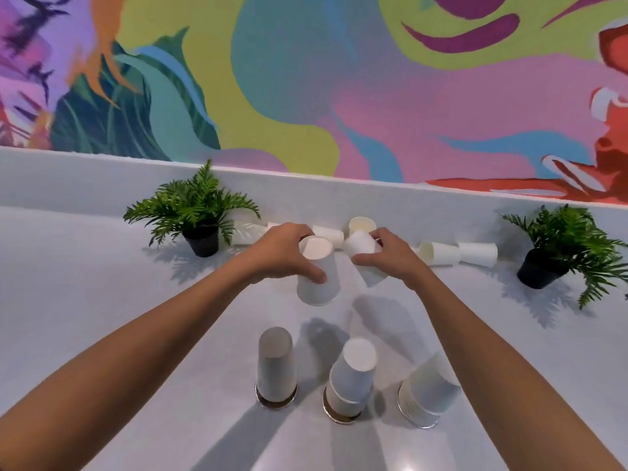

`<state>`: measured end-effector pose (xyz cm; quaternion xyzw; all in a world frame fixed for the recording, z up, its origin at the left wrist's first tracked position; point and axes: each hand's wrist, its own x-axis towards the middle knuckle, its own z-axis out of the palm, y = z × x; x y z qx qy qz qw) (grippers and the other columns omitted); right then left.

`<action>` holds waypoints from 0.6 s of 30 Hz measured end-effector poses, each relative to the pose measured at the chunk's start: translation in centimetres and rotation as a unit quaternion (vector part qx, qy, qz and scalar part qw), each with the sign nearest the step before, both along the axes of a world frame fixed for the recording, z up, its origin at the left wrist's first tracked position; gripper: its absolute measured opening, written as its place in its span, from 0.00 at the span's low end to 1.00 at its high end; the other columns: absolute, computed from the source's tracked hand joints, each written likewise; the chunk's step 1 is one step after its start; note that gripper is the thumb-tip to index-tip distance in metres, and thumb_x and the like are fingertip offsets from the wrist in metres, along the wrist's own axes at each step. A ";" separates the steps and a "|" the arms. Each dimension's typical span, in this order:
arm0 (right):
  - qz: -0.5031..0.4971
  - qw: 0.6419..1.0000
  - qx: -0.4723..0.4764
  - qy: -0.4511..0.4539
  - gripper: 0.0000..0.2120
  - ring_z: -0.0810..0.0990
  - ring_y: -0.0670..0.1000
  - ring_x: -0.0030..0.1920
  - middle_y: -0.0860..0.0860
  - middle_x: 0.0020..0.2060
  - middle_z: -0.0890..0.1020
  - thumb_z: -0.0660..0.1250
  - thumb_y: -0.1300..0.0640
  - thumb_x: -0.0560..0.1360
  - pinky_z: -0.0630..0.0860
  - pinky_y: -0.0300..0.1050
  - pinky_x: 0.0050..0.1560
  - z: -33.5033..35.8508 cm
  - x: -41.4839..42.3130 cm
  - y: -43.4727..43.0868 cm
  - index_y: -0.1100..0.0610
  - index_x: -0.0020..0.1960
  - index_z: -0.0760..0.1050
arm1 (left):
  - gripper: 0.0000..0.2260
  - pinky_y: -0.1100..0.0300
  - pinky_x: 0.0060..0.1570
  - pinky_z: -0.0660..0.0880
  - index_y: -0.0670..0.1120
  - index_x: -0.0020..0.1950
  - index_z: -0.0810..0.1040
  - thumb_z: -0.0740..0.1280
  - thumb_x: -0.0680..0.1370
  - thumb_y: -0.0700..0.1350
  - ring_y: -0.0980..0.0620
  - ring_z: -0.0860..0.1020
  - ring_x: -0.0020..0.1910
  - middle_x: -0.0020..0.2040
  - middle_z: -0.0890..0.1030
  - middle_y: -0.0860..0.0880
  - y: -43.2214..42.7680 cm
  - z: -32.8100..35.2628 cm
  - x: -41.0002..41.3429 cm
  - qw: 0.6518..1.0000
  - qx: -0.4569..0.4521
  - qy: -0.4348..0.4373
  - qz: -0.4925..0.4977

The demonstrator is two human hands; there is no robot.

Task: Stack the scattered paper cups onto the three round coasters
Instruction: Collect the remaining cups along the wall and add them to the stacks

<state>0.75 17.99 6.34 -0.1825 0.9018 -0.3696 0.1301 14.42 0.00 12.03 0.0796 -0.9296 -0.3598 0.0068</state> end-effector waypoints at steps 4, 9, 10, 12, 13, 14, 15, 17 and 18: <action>0.034 0.999 -0.001 0.000 0.28 0.75 0.52 0.53 0.52 0.57 0.75 0.74 0.48 0.70 0.72 0.44 0.47 0.3 2.5 -2.2 0.55 0.64 0.68 | 0.21 0.55 0.45 0.76 0.48 0.52 0.78 0.80 0.62 0.47 0.49 0.78 0.48 0.50 0.80 0.50 -1.0 -0.2 3.2 1.000 -0.008 -0.010 0.001; 0.036 0.999 -0.003 -0.014 0.28 0.74 0.52 0.53 0.51 0.56 0.74 0.74 0.49 0.71 0.72 0.42 0.47 0.5 4.2 -3.4 0.54 0.65 0.67 | 0.23 0.53 0.45 0.78 0.48 0.55 0.78 0.79 0.62 0.49 0.52 0.77 0.48 0.51 0.79 0.51 -1.6 -1.3 6.1 0.999 -0.047 -0.024 -0.009; 0.035 0.999 0.000 -0.015 0.28 0.74 0.51 0.53 0.51 0.56 0.73 0.73 0.48 0.71 0.72 0.42 0.47 0.5 4.6 -3.6 0.54 0.65 0.66 | 0.24 0.54 0.45 0.77 0.48 0.56 0.77 0.79 0.63 0.50 0.52 0.76 0.49 0.52 0.78 0.51 -1.7 -1.7 6.5 0.998 -0.057 -0.028 -0.015; 0.032 0.999 0.005 -0.017 0.28 0.73 0.50 0.52 0.49 0.55 0.72 0.73 0.47 0.71 0.71 0.41 0.45 0.5 5.0 -3.7 0.53 0.65 0.66 | 0.26 0.58 0.44 0.75 0.48 0.59 0.76 0.78 0.63 0.51 0.51 0.74 0.52 0.53 0.75 0.50 -1.8 -2.6 7.1 0.996 -0.071 -0.041 -0.026; 0.029 0.999 0.007 -0.017 0.28 0.73 0.50 0.52 0.49 0.54 0.72 0.74 0.47 0.70 0.71 0.40 0.44 0.4 5.2 -3.7 0.53 0.65 0.66 | 0.27 0.59 0.44 0.73 0.48 0.60 0.75 0.78 0.63 0.51 0.51 0.74 0.53 0.53 0.74 0.50 -1.8 -3.1 7.4 0.996 -0.075 -0.048 -0.031; 0.027 0.999 0.008 -0.016 0.28 0.74 0.49 0.52 0.49 0.54 0.72 0.74 0.46 0.70 0.71 0.39 0.43 0.4 5.4 -3.7 0.52 0.65 0.66 | 0.28 0.61 0.43 0.72 0.48 0.61 0.75 0.78 0.64 0.51 0.51 0.73 0.53 0.53 0.72 0.50 -1.8 -3.7 7.6 0.995 -0.079 -0.056 -0.035; 0.024 1.000 0.008 -0.016 0.28 0.74 0.49 0.52 0.49 0.54 0.73 0.74 0.46 0.70 0.71 0.39 0.43 0.3 5.5 -3.6 0.52 0.64 0.66 | 0.28 0.61 0.43 0.71 0.48 0.61 0.74 0.78 0.64 0.50 0.51 0.73 0.53 0.53 0.72 0.50 -1.7 -4.3 7.8 0.994 -0.083 -0.063 -0.039; 0.019 1.000 0.005 -0.018 0.27 0.74 0.50 0.51 0.49 0.54 0.73 0.74 0.46 0.70 0.71 0.40 0.43 0.2 5.8 -3.4 0.52 0.63 0.67 | 0.28 0.60 0.44 0.73 0.49 0.62 0.74 0.78 0.64 0.50 0.51 0.72 0.53 0.54 0.71 0.50 -1.6 -5.9 8.0 0.992 -0.093 -0.075 -0.042; 0.017 1.000 0.004 -0.020 0.27 0.74 0.50 0.51 0.49 0.54 0.73 0.74 0.46 0.70 0.71 0.40 0.43 0.2 5.9 -3.3 0.52 0.63 0.67 | 0.29 0.60 0.46 0.74 0.49 0.62 0.74 0.78 0.64 0.50 0.50 0.72 0.53 0.56 0.71 0.49 -1.5 -6.7 8.1 0.991 -0.097 -0.083 -0.044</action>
